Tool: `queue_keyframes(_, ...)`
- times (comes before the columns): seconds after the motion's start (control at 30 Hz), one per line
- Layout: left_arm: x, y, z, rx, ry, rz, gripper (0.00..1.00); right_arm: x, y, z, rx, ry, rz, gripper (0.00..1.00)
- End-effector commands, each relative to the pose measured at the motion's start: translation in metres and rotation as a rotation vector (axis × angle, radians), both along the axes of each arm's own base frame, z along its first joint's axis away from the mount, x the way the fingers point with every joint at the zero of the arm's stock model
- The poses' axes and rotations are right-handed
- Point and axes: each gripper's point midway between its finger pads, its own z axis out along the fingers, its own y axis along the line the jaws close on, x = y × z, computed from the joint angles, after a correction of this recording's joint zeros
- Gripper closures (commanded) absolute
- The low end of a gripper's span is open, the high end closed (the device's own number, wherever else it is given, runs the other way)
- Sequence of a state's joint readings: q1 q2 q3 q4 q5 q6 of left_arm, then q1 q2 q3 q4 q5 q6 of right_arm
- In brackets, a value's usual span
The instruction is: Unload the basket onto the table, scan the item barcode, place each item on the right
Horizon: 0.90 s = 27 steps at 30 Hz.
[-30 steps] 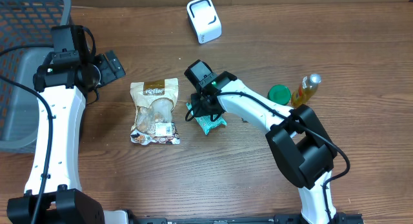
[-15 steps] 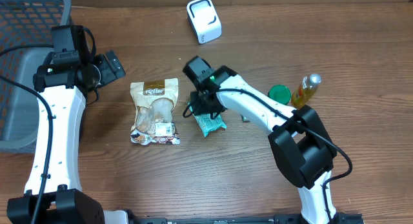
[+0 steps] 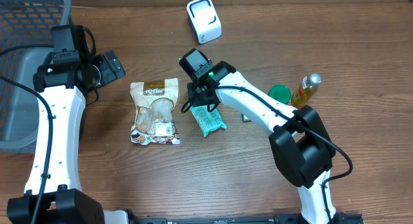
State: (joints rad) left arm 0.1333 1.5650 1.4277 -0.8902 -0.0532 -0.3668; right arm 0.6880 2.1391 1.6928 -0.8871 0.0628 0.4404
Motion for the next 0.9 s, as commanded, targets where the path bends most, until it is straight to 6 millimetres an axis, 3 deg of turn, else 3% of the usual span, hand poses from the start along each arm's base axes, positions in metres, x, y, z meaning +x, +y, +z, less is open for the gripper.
queue_keyframes(0.0,0.002,0.005,0.002,0.008,-0.006,0.008,0.0,-0.007,-0.008,-0.026,-0.049,0.032,-0.002,0.64)
queue_keyframes(0.3,0.002,0.005,0.002,0.008,-0.006,0.008,0.0,-0.016,-0.013,-0.055,-0.068,0.066,0.001,0.64)
queue_keyframes(0.4,0.002,0.005,0.002,0.008,-0.006,0.008,0.0,-0.015,-0.013,-0.055,-0.067,0.065,0.001,0.53)
queue_keyframes(0.5,0.002,0.005,0.002,0.008,-0.006,0.008,0.0,-0.007,-0.006,-0.039,-0.046,0.039,0.001,0.46)
queue_keyframes(0.73,0.002,0.005,0.002,0.008,-0.006,0.008,0.01,0.007,0.005,0.019,0.001,-0.017,-0.002,0.44)
queue_keyframes(0.8,0.002,0.005,0.002,0.008,-0.006,0.008,0.01,0.008,0.006,0.021,0.003,-0.019,-0.002,0.49)
queue_keyframes(0.87,0.002,0.005,0.002,0.008,-0.006,0.008,0.01,0.007,0.005,0.02,-0.002,-0.013,-0.004,0.63)
